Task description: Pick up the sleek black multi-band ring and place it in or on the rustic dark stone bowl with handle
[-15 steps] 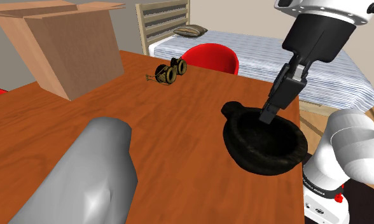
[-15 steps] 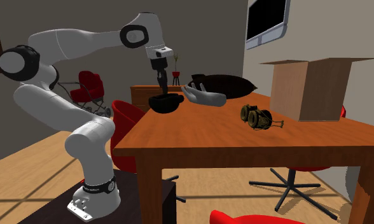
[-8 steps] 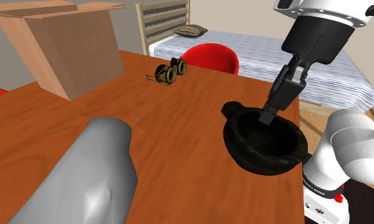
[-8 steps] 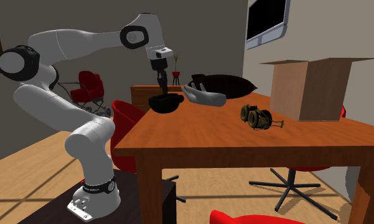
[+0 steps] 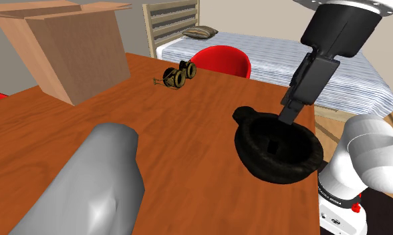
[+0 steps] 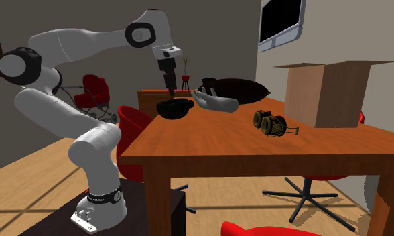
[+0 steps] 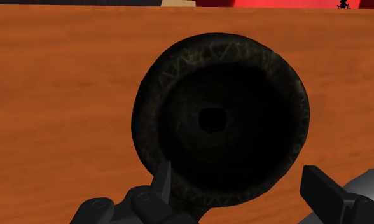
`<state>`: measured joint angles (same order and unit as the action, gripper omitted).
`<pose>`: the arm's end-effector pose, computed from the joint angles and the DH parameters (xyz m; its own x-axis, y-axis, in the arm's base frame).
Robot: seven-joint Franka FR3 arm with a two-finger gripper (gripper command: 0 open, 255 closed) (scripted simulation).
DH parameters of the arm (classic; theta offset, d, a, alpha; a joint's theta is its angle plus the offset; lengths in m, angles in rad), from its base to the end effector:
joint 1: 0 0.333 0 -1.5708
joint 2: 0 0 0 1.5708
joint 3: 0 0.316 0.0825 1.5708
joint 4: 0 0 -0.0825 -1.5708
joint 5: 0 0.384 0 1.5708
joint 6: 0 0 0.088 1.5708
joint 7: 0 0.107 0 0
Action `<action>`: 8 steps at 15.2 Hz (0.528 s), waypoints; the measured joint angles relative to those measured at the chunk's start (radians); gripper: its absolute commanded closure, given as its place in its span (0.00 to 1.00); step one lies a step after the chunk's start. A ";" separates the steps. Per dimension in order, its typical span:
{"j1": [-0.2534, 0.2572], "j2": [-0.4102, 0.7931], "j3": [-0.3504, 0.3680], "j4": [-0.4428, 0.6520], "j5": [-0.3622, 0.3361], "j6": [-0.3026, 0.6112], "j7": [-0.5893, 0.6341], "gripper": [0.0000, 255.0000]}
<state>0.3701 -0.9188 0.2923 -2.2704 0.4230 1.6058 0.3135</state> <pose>0.1699 0.2453 0.6573 0.9495 0.2712 0.1579 0.3036 -0.9212 -0.2435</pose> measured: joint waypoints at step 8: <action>-0.004 0.020 -0.030 0.096 -0.021 -0.080 0.009 0.00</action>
<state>0.3659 -0.8989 0.2628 -2.1744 0.4016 1.5258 0.3220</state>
